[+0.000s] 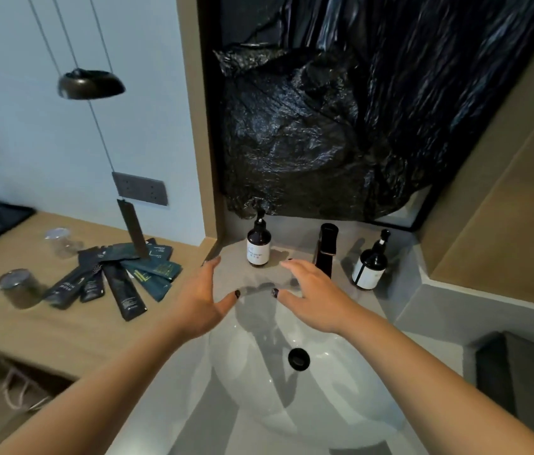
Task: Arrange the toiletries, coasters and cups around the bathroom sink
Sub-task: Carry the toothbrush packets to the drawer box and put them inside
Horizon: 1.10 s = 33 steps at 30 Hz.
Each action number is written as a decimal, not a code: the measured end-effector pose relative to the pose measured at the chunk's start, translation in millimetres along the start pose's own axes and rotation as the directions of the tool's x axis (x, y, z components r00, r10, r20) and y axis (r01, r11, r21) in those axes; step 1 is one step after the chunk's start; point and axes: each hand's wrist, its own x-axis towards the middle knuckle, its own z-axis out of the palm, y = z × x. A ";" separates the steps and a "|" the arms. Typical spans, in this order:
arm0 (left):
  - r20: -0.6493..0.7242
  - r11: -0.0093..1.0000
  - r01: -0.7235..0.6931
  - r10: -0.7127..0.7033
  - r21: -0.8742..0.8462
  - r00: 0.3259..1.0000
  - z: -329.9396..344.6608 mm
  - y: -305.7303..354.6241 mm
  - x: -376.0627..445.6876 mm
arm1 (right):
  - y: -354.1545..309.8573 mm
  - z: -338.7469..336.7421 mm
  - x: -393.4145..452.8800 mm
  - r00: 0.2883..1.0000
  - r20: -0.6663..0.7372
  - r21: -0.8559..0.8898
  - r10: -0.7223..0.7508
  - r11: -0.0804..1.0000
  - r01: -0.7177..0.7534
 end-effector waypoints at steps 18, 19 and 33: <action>-0.028 0.999 0.028 -0.027 0.036 0.999 -61.4 -78.1 -108.8 | -95.6 81.3 -32.7 0.992 0.123 0.062 -0.023 0.998 0.015; -0.020 0.999 0.015 -0.014 0.051 1.000 -67.8 -84.7 -109.6 | -105.9 87.3 -32.1 0.993 0.116 0.063 -0.014 0.998 0.007; 0.032 0.985 -0.163 0.161 0.064 0.986 -183.4 -221.0 -115.3 | -261.3 189.4 -11.8 0.995 0.028 0.101 0.091 0.990 -0.094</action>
